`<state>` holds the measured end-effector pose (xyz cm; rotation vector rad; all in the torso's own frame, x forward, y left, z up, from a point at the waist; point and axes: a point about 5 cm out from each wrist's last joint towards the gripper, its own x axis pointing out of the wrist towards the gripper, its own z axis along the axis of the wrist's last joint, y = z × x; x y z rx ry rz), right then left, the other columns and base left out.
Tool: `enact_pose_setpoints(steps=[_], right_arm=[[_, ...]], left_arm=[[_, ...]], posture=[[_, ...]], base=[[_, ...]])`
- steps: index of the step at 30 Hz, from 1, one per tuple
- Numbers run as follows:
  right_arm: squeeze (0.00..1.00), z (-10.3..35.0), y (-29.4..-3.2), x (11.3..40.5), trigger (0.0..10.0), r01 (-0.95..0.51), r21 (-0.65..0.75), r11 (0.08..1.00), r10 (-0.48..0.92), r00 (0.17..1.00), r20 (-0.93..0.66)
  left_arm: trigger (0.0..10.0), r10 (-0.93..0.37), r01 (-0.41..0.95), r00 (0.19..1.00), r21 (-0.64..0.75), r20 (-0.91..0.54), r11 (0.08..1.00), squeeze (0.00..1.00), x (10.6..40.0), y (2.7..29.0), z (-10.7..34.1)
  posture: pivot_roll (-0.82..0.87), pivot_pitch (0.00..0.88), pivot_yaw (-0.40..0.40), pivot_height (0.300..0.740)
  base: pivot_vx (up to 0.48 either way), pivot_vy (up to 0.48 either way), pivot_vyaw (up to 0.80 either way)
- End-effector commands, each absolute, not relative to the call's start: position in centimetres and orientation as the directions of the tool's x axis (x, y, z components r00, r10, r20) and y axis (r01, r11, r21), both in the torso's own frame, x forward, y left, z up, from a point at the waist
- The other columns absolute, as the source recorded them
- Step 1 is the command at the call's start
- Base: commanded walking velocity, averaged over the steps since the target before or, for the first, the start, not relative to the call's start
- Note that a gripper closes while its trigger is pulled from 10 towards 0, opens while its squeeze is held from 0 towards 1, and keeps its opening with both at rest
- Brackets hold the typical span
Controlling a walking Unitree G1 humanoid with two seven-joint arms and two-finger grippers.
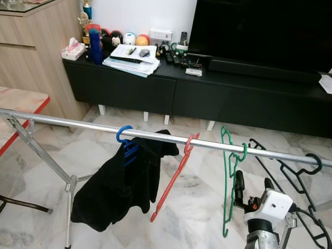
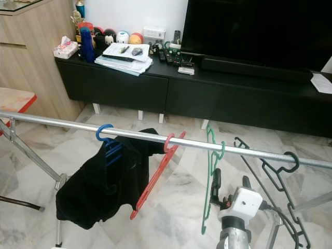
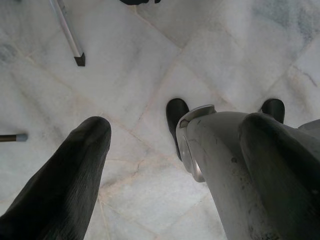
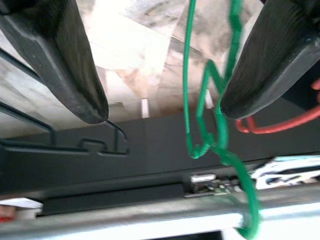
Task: Hang hanger
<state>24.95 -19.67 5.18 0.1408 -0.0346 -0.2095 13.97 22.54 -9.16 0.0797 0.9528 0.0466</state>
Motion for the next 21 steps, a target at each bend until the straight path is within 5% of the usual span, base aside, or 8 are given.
enact_pose_setpoints(steps=[1, 2, 3, 4, 13, 21], right_arm=[[0.97, 5.2, -20.5, 24.6, 10.0, 0.255, 0.12, 0.959, -0.259, 0.966, 0.014], [0.97, 5.2, -20.7, 24.6, 10.0, 0.277, 0.113, 0.954, -0.28, 0.96, 0.009], [0.57, 5.0, -21.4, 24.5, 10.0, 0.336, 0.127, 0.933, -0.338, 0.941, -0.005], [0.02, 4.9, -21.7, 24.4, 10.0, 0.369, 0.144, 0.918, -0.37, 0.929, -0.018], [0.0, 2.2, -21.5, 24.9, 10.0, 0.38, 0.131, 0.916, -0.353, 0.916, -0.188], [0.0, -1.1, -21.6, 24.8, 10.0, 0.382, 0.082, 0.92, -0.328, 0.868, -0.373]], left_arm=[[10.0, 0.065, 0.009, 0.485, 0.079, -0.872, 0.997, 0.0, 11.2, 22.4, -10.2], [10.0, 0.065, 0.008, 0.485, 0.079, -0.872, 0.997, 0.0, 11.2, 22.5, -10.2], [10.0, 0.068, 0.004, 0.485, 0.08, -0.872, 0.997, 0.0, 11.1, 22.7, -10.2], [10.0, 0.07, 0.001, 0.485, 0.08, -0.872, 0.997, 0.0, 11.1, 22.7, -10.2], [10.0, 0.075, -0.013, 0.48, 0.079, -0.874, 0.997, 0.0, 10.6, 22.8, -10.3], [10.0, 0.051, -0.009, 0.482, 0.053, -0.875, 0.999, 0.0, 10.6, 20.2, -10.8]], posture=[[0.0, 0.071, -0.088, 0.74], [0.0, 0.071, -0.088, 0.74], [0.0, 0.075, -0.089, 0.74], [0.01, 0.076, -0.091, 0.74], [0.0, 0.085, -0.093, 0.74], [0.01, 0.086, -0.097, 0.74]], base=[[0.0, 0.0, 0.0], [0.0, 0.0, 0.0], [0.0, 0.0, 0.0], [0.0, 0.0, 0.0], [0.0, 0.0, 0.0], [0.0, 0.0, 0.0]])
